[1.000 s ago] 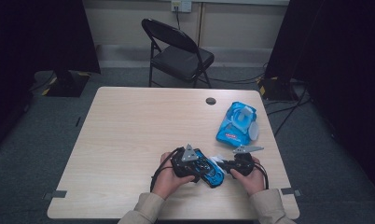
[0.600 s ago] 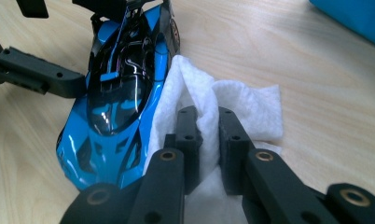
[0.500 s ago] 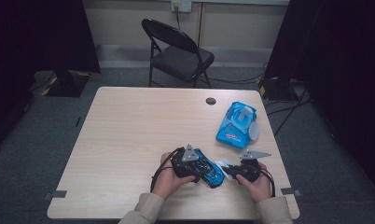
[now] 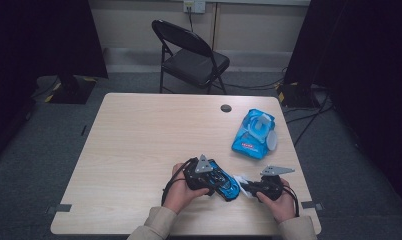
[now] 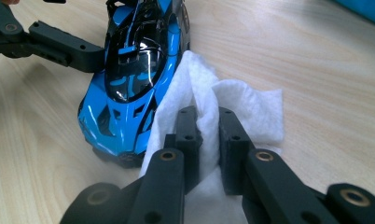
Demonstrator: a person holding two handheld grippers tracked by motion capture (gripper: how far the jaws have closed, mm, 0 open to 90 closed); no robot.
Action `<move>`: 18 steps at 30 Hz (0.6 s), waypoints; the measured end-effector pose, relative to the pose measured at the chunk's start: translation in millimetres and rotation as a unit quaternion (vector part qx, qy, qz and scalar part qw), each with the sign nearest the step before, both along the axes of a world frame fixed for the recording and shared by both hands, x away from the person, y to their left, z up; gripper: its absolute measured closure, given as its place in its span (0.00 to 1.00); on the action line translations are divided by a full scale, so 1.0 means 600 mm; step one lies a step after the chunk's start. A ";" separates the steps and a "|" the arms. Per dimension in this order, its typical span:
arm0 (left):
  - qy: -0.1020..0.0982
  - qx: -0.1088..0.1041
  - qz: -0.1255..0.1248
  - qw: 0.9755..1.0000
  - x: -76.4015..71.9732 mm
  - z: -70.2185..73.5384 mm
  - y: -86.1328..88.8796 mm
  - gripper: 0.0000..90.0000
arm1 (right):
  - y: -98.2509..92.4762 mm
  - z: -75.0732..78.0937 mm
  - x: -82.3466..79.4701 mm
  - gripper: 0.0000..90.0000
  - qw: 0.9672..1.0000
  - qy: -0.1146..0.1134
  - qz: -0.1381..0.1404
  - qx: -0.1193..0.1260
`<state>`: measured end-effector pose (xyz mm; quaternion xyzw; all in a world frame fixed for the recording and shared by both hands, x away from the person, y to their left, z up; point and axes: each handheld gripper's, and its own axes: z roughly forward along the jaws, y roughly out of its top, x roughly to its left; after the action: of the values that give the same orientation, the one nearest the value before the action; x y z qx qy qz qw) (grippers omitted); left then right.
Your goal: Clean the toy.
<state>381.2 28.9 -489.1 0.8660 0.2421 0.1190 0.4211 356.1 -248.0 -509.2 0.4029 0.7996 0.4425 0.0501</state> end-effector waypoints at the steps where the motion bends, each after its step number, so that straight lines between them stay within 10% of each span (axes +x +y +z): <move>1: 0.000 0.000 0.000 1.000 0.000 0.000 0.000 0.24 | 0.000 0.000 -0.001 0.91 1.000 0.001 0.001 -0.001; 18: -0.002 0.011 0.003 1.000 -0.001 0.000 -0.004 0.20 | -0.003 0.002 -0.031 0.91 0.999 0.011 0.030 0.002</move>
<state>380.6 26.4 -489.2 0.8694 0.2429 0.1250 0.4118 337.3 -249.7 -508.2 0.3835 0.8110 0.4409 0.0273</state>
